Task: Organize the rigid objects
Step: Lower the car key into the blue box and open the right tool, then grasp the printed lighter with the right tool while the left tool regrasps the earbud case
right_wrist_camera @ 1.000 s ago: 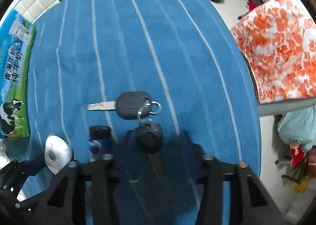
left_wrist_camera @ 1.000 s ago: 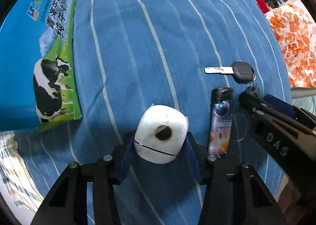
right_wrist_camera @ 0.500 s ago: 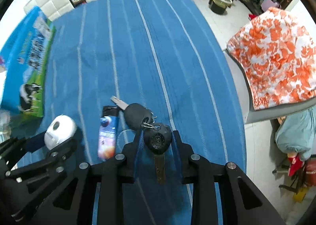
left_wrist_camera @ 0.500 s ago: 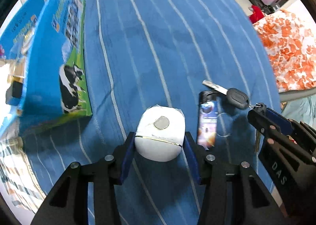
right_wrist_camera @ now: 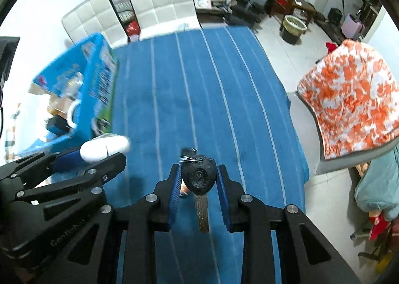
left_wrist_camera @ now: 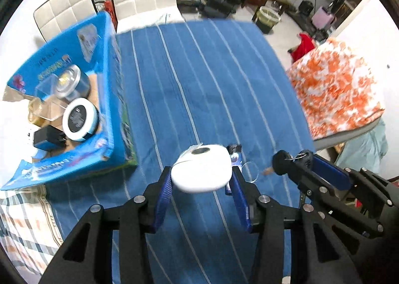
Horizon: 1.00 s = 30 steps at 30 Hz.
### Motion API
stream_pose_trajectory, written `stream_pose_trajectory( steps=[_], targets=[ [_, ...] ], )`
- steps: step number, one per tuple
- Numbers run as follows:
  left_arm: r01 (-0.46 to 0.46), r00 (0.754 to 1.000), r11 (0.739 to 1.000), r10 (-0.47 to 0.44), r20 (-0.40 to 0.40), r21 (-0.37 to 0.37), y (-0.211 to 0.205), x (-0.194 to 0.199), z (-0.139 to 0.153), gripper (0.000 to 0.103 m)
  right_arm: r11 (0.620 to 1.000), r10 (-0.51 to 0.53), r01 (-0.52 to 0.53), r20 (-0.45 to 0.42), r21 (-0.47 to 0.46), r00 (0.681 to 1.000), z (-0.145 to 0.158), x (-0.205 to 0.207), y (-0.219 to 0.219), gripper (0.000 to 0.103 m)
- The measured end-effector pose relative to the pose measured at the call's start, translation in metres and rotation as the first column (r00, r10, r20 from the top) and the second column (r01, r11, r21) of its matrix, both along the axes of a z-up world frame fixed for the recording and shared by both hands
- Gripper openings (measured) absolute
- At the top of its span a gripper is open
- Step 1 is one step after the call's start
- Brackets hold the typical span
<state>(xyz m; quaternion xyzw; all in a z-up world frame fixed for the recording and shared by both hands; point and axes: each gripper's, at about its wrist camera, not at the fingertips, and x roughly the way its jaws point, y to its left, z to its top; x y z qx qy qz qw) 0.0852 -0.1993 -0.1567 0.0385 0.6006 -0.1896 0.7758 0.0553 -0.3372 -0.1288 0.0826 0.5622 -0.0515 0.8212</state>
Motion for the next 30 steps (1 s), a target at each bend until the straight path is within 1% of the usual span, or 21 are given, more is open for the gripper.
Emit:
stream_pose_trajectory(
  steps=[3,5,6,8,11,12,15,17,19,21,22,23,24,25,26,27,28,29,30],
  targets=[
    [-0.016,0.999,0.999,0.017,0.034,-0.033,0.017,0.002,0.028,0.039,1.000,0.025,-0.025,0.047,0.012,0.999,0.031,0.002,0.015,0.030],
    [-0.026,0.998,0.998,0.029,0.052,-0.056,0.032,0.003,0.046,0.004,0.999,0.042,-0.044,0.080,0.023,0.996,0.050,0.005,0.028,0.030],
    [-0.030,0.998,0.998,0.034,0.058,-0.056,0.033,0.007,0.051,0.004,0.998,0.052,-0.055,0.096,0.028,0.994,0.060,0.008,0.037,0.030],
    [-0.047,0.995,0.996,0.053,0.089,-0.073,0.049,0.010,0.065,0.004,0.996,0.074,-0.080,0.122,0.043,0.990,0.074,0.017,0.060,0.030],
    [-0.092,0.989,0.992,0.102,0.106,-0.091,0.075,0.021,0.071,0.004,0.988,0.112,-0.126,0.146,0.091,0.983,0.086,0.034,0.094,0.030],
    [-0.120,0.985,0.987,0.132,0.110,-0.105,0.089,0.025,0.073,0.004,0.985,0.123,-0.140,0.152,0.103,0.981,0.088,0.039,0.104,0.030],
    [-0.194,0.972,0.977,0.204,0.120,-0.090,0.132,0.037,0.074,0.004,0.975,0.160,-0.182,0.174,0.124,0.972,0.092,0.062,0.140,0.030],
    [-0.247,0.960,0.966,0.254,0.116,-0.076,0.164,0.048,0.071,0.004,0.971,0.177,-0.201,0.176,0.129,0.968,0.087,0.078,0.162,0.030],
    [-0.300,0.946,0.952,0.305,0.111,-0.063,0.197,0.059,0.065,0.004,0.969,0.190,-0.211,0.156,0.128,0.969,0.076,0.097,0.183,0.030],
    [-0.346,0.933,0.937,0.349,0.088,-0.049,0.228,0.070,0.054,0.004,0.966,0.200,-0.215,0.112,0.142,0.973,0.058,0.114,0.199,0.030],
    [-0.362,0.930,0.932,0.363,0.066,-0.023,0.240,0.076,0.046,0.004,0.965,0.202,-0.213,0.085,0.154,0.976,0.046,0.123,0.207,0.030],
    [-0.383,0.923,0.924,0.383,0.043,-0.011,0.251,0.081,0.040,0.006,0.964,0.198,-0.207,0.067,0.164,0.978,0.037,0.129,0.210,0.031],
    [-0.404,0.915,0.915,0.404,0.007,0.005,0.262,0.086,0.030,0.012,0.960,0.212,-0.214,0.026,0.179,0.977,0.019,0.138,0.216,0.031],
    [-0.415,0.909,0.910,0.415,-0.024,0.028,0.270,0.088,0.021,0.040,0.957,0.227,-0.218,-0.024,0.192,0.974,0.002,0.144,0.219,0.034],
    [-0.424,0.904,0.905,0.425,-0.050,0.034,0.279,0.090,0.010,0.080,0.957,0.222,-0.202,-0.075,0.210,0.972,-0.014,0.149,0.219,0.052],
    [-0.429,0.901,0.903,0.429,-0.070,0.013,0.282,0.089,0.004,0.103,0.955,0.205,-0.176,-0.102,0.240,0.973,-0.027,0.150,0.217,0.074],
    [-0.441,0.894,0.897,0.439,-0.087,-0.003,0.286,0.087,0.000,0.103,0.955,0.195,-0.165,-0.102,0.247,0.976,-0.031,0.149,0.214,0.081],
    [-0.453,0.888,0.892,0.451,-0.091,0.000,0.288,0.085,-0.003,0.103,0.957,0.189,-0.161,-0.096,0.241,0.977,-0.032,0.147,0.212,0.083],
    [-0.450,0.889,0.893,0.449,-0.095,0.011,0.287,0.083,-0.005,0.103,0.960,0.185,-0.161,-0.088,0.228,0.979,-0.031,0.143,0.209,0.083]
  ],
)
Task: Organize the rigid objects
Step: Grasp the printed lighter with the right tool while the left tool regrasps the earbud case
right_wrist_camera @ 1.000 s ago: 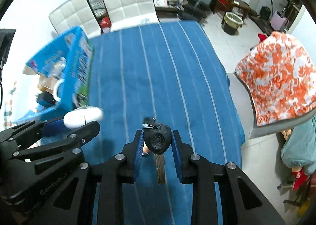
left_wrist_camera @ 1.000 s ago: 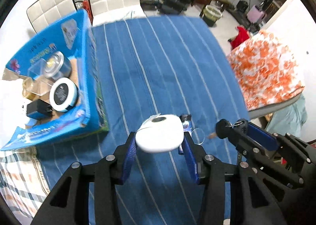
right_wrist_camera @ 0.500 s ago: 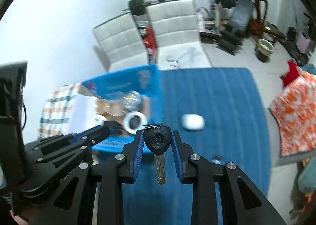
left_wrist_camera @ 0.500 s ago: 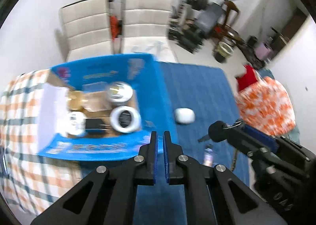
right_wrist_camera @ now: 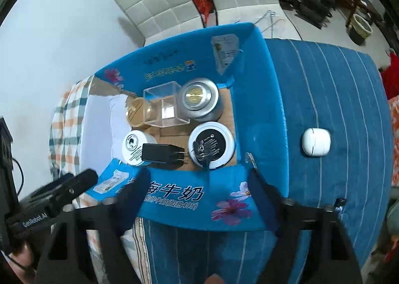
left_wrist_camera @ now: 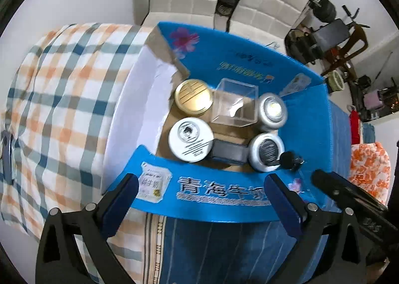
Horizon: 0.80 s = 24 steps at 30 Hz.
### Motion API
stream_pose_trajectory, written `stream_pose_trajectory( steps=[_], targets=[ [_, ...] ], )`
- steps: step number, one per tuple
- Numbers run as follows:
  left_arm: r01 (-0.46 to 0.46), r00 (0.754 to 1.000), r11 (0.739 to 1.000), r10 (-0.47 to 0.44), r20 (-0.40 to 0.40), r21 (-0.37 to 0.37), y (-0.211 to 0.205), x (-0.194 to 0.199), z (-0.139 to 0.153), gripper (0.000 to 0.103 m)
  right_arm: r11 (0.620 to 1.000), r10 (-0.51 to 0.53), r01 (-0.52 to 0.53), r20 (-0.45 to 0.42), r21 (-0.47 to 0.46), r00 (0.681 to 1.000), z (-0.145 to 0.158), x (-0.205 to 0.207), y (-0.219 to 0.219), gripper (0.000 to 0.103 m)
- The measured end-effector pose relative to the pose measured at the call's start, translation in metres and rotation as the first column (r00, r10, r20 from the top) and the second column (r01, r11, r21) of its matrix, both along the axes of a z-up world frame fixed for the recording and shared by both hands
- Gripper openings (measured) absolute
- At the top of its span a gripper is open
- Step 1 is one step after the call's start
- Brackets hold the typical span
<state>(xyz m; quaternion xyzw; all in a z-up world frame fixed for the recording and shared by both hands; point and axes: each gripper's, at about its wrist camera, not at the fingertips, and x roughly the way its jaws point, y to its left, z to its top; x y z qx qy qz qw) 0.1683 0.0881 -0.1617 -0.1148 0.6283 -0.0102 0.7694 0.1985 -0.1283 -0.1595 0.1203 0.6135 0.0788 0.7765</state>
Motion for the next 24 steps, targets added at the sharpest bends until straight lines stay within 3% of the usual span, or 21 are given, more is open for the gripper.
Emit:
stream_pose_trajectory(
  steps=[5,8,10,13,15,18,19,20,21,24],
  targets=[
    [0.034,0.999,0.999,-0.034,0.004,-0.017,-0.020,-0.003,0.004,0.103,0.995,-0.095,0.096,0.067,-0.020,0.993,0.020,-0.031,-0.048,0.083],
    [0.069,0.998,0.998,-0.069,0.012,-0.005,-0.048,-0.003,0.007,0.103,0.977,-0.192,0.197,0.076,-0.076,0.979,0.022,-0.060,-0.100,0.083],
    [0.103,0.995,0.995,-0.103,0.012,-0.012,-0.072,-0.003,0.007,0.103,0.961,-0.247,0.252,0.053,-0.111,0.967,0.010,-0.076,-0.132,0.083],
    [0.203,0.979,0.979,-0.204,0.012,0.008,-0.133,-0.006,0.005,0.103,0.934,-0.342,0.332,-0.059,-0.133,0.938,-0.045,-0.095,-0.175,0.082],
    [0.266,0.964,0.963,-0.266,0.004,0.046,-0.175,-0.007,0.000,0.103,0.913,-0.394,0.369,-0.135,-0.176,0.909,-0.091,-0.102,-0.194,0.063],
    [0.358,0.932,0.922,-0.363,0.010,0.147,-0.229,-0.007,-0.002,0.103,0.903,-0.425,0.391,-0.234,-0.180,0.874,-0.146,-0.106,-0.209,0.055],
    [0.387,0.918,0.905,-0.395,0.013,0.176,-0.244,-0.007,-0.002,0.103,0.902,-0.419,0.386,-0.170,-0.195,0.892,-0.141,-0.106,-0.207,0.052],
    [0.420,0.902,0.884,-0.432,0.018,0.207,-0.260,-0.006,-0.001,0.103,0.905,-0.397,0.358,-0.158,-0.228,0.904,-0.142,-0.103,-0.203,0.034],
    [0.446,0.885,0.861,-0.465,0.019,0.244,-0.275,-0.004,-0.001,0.103,0.906,-0.397,0.353,-0.179,-0.234,0.900,-0.146,-0.102,-0.204,0.027],
    [0.497,0.846,0.804,-0.533,0.025,0.325,-0.312,0.005,-0.005,0.103,0.892,-0.435,0.393,-0.187,-0.225,0.881,-0.143,-0.098,-0.225,0.027]
  ],
)
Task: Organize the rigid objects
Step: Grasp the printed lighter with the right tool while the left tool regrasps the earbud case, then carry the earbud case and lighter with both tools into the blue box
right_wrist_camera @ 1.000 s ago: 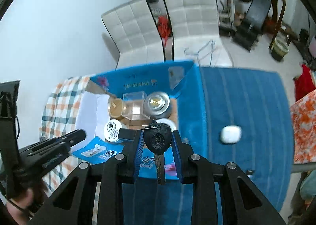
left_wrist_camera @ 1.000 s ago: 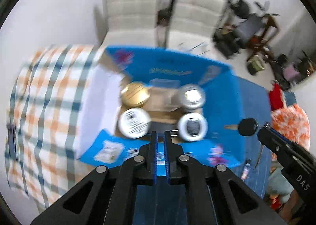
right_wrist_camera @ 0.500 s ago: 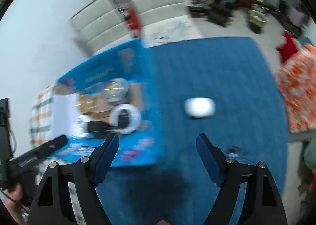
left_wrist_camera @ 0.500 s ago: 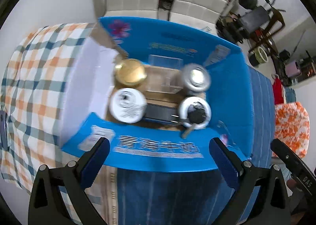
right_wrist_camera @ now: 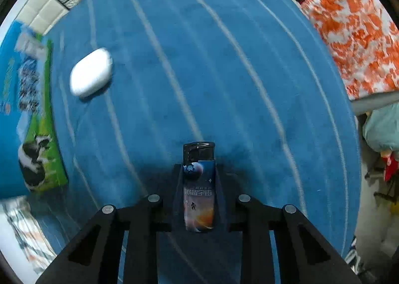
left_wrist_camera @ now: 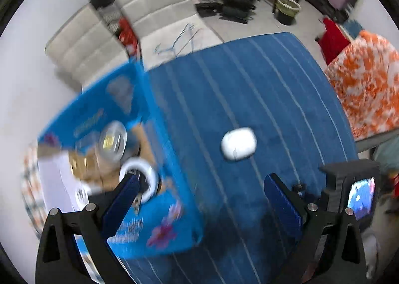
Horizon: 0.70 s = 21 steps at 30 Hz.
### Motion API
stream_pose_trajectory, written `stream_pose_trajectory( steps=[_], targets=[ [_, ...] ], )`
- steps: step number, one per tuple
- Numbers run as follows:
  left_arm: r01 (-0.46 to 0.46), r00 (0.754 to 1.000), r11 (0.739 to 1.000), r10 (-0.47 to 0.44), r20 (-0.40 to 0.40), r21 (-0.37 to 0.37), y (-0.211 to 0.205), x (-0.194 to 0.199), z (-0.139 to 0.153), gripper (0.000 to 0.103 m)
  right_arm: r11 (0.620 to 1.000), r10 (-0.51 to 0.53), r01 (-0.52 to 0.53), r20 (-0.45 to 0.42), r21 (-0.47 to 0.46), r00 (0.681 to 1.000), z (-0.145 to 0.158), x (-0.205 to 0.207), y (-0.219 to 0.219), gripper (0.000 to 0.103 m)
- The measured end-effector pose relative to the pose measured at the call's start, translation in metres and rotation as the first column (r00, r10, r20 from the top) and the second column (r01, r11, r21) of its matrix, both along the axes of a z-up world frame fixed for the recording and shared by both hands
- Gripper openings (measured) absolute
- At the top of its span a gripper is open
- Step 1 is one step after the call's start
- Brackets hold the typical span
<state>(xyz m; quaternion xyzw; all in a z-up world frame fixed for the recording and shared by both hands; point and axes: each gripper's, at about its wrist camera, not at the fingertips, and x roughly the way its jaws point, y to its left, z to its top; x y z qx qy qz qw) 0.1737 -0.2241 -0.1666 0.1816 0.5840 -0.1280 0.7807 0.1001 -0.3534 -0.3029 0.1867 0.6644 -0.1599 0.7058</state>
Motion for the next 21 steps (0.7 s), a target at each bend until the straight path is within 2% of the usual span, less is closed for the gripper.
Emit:
stream_pose_trajectory(
  steps=[1,3,6,9,12,16,18,19,21],
  targets=[
    [0.008,1.000,1.000,-0.008,-0.007,0.011,-0.010,0.006,-0.004,0.103,1.000,-0.019,0.019,0.014,-0.007,1.000,0.006,-0.001,-0.013,0.027],
    [-0.010,0.998,0.999,0.008,-0.064,-0.032,-0.022,0.017,-0.014,0.103,0.999,-0.037,0.038,0.044,-0.018,0.998,0.019,0.004,-0.035,0.027],
    [-0.090,0.987,0.993,0.079,-0.137,-0.075,-0.034,0.031,-0.034,0.103,0.997,-0.045,0.049,0.074,-0.056,0.996,0.032,0.009,-0.062,0.027],
    [-0.178,0.966,0.979,0.155,-0.207,-0.099,-0.043,0.041,-0.058,0.103,0.996,-0.062,0.068,0.084,-0.064,0.995,0.034,0.012,-0.083,0.027],
    [-0.257,0.938,0.963,0.229,-0.259,-0.082,-0.047,0.047,-0.085,0.103,0.995,-0.072,0.077,0.080,-0.061,0.994,0.034,0.019,-0.103,0.027],
    [-0.314,0.907,0.949,0.295,-0.301,-0.017,-0.045,0.054,-0.121,0.103,0.997,-0.041,0.045,0.065,-0.065,0.997,0.026,0.025,-0.108,0.027],
    [-0.344,0.888,0.939,0.325,-0.325,-0.002,-0.038,0.057,-0.137,0.098,0.998,-0.014,0.019,0.062,-0.066,0.998,0.024,0.030,-0.103,0.027],
    [-0.351,0.884,0.936,0.331,-0.330,-0.001,-0.036,0.058,-0.142,0.097,0.998,0.000,0.004,0.060,-0.068,0.998,0.025,0.032,-0.098,0.027],
    [-0.346,0.899,0.938,0.323,-0.297,-0.027,-0.037,0.057,-0.141,0.093,0.997,0.028,-0.024,0.056,-0.072,0.998,0.022,0.038,-0.091,0.027]
  ],
)
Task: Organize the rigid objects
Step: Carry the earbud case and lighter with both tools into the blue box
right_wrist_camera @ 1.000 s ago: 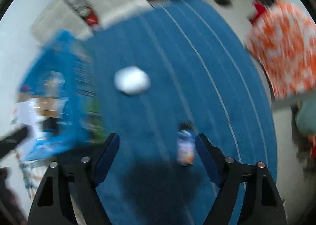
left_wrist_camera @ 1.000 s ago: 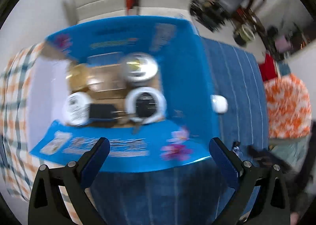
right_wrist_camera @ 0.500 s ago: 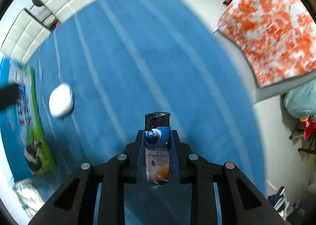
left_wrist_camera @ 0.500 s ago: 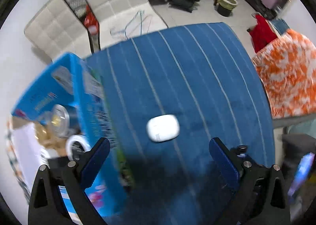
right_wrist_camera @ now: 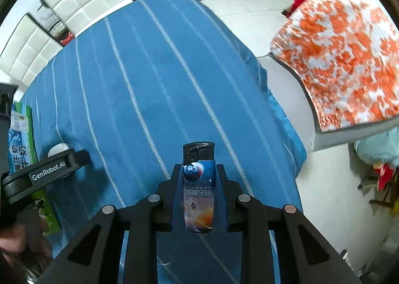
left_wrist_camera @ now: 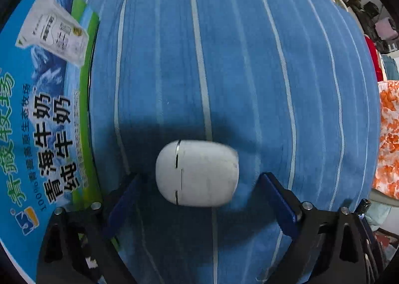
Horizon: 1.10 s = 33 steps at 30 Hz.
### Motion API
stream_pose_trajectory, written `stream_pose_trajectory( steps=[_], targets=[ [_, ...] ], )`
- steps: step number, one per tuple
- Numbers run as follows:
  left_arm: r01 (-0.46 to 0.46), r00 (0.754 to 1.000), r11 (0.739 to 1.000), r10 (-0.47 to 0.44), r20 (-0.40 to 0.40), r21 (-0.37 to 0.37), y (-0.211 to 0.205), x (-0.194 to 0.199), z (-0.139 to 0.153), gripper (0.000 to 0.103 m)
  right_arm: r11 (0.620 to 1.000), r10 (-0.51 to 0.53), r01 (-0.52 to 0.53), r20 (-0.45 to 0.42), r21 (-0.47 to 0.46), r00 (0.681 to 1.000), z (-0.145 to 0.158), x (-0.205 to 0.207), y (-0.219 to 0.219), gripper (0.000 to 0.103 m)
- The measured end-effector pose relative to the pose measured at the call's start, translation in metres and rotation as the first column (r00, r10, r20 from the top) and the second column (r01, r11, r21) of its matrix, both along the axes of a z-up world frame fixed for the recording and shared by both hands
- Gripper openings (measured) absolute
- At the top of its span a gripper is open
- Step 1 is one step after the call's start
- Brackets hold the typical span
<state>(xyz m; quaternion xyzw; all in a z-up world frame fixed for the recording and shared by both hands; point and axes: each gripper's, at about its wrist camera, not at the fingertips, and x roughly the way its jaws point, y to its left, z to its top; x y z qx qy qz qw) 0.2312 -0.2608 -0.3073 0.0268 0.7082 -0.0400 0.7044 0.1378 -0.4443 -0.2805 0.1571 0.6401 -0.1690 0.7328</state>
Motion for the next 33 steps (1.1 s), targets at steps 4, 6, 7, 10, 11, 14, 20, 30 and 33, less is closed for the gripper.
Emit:
stream_pose_trajectory(
  steps=[4,6,7,10,11,14,20,30,33],
  targets=[
    [0.008,0.997,1.000,-0.007,0.074,-0.019,0.001,-0.005,0.006,0.079,0.999,0.039,-0.039,-0.010,-0.001,0.999,-0.004,0.007,0.011,0.027],
    [0.016,0.995,1.000,-0.013,0.099,-0.026,0.001,-0.007,0.014,0.056,0.998,0.060,-0.060,-0.011,-0.006,0.998,-0.006,0.010,0.018,0.027],
    [0.022,0.995,0.999,-0.019,0.096,-0.030,0.002,-0.007,0.015,0.054,0.998,0.067,-0.067,-0.012,-0.002,0.998,-0.007,0.011,0.020,0.027],
    [0.029,0.995,0.999,-0.026,0.091,-0.030,0.005,-0.006,0.016,0.054,0.997,0.072,-0.072,-0.009,0.005,0.997,-0.006,0.012,0.024,0.027],
    [0.030,0.995,0.999,-0.027,0.091,-0.031,0.005,-0.007,0.016,0.054,0.997,0.074,-0.074,-0.006,0.004,0.997,-0.004,0.011,0.026,0.027],
    [0.039,0.995,0.999,-0.036,0.091,-0.033,-0.002,-0.007,0.019,0.054,0.997,0.083,-0.083,0.005,-0.006,0.997,0.002,0.009,0.030,0.027],
    [0.055,0.992,0.997,-0.048,0.116,-0.056,0.000,-0.022,0.032,0.054,0.997,0.075,-0.075,0.014,-0.013,0.997,0.012,-0.001,0.029,0.027],
    [0.118,0.973,0.984,-0.088,0.214,-0.131,0.014,-0.045,0.083,0.054,0.997,0.076,-0.076,0.075,-0.013,0.994,0.053,-0.018,0.032,0.027],
    [0.143,0.959,0.977,-0.097,0.266,-0.159,0.026,-0.056,0.113,0.054,0.996,0.092,-0.091,0.121,-0.014,0.988,0.080,-0.020,0.043,0.027]
  ],
)
